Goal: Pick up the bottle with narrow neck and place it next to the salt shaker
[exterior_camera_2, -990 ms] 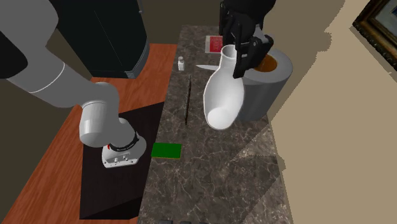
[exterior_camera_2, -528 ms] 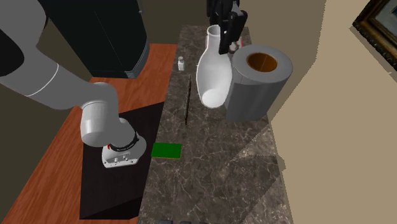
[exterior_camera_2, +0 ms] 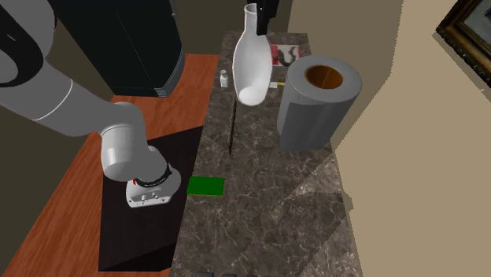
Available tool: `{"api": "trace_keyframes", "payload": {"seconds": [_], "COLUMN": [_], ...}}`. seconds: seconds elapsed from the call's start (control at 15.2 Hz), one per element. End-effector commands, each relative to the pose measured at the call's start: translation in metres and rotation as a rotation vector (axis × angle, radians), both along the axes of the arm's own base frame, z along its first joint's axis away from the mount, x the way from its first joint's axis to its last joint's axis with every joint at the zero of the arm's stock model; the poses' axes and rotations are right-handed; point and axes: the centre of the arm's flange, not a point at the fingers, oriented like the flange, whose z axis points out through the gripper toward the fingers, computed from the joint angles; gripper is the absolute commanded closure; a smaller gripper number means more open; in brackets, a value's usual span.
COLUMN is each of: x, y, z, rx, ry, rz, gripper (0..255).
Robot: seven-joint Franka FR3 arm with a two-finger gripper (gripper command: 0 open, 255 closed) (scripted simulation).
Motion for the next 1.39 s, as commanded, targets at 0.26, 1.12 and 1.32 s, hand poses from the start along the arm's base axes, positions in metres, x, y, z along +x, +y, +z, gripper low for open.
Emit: {"api": "trace_keyframes", "payload": {"seconds": [0.26,1.12,1.32], "x": [0.002,0.014,0.017], "y": [0.08,0.251,0.29], "z": [0.0,0.001,0.001], "rx": [0.0,0.0,0.0], "ry": [0.0,0.0,0.0], "rz": [-0.002,-0.002,-0.002], "gripper": [255,255,255]}}
